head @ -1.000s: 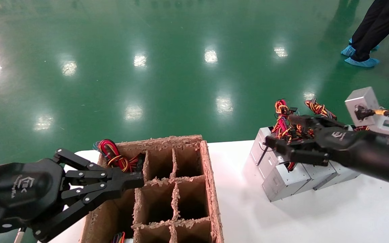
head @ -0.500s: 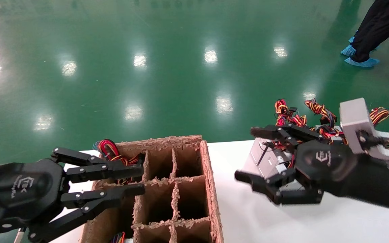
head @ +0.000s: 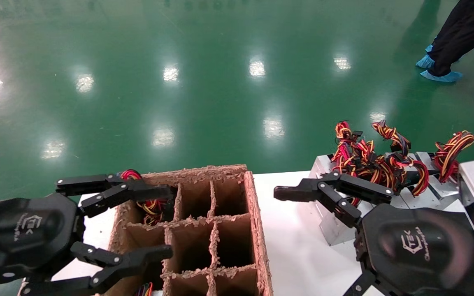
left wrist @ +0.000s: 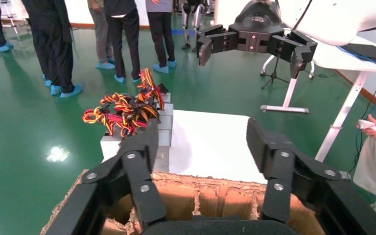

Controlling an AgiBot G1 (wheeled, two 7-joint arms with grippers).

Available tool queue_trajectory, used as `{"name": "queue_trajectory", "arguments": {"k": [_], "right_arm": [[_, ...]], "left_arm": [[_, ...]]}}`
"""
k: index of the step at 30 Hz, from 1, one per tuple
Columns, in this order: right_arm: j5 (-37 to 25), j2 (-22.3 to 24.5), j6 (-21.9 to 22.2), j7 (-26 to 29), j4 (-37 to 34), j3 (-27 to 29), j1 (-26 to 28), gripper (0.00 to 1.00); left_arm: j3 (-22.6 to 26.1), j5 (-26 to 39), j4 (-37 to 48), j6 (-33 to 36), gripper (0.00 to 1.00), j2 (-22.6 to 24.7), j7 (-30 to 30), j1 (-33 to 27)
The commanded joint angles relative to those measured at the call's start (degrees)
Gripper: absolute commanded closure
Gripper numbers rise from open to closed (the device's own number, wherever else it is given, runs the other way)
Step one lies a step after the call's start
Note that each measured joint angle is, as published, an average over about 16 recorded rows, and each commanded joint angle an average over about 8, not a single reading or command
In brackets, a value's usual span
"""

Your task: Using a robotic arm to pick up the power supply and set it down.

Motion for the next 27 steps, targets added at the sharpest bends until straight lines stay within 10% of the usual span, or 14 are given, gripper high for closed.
{"name": "queue_trajectory", "arguments": {"k": [1,27], "right_arm": [[1.0,-0.2,-1.4,-0.8,0.2,0.1,0.1,0.00],[-0.5,0.1,0.6,0.2,-0.1,0.0,0.0,0.00]], "left_arm": [[0.0,0.0,0.0,0.0,0.00,0.0,0.0,0.0],[0.0,0.0,0.0,0.0,0.00,0.0,0.0,0.0]]}}
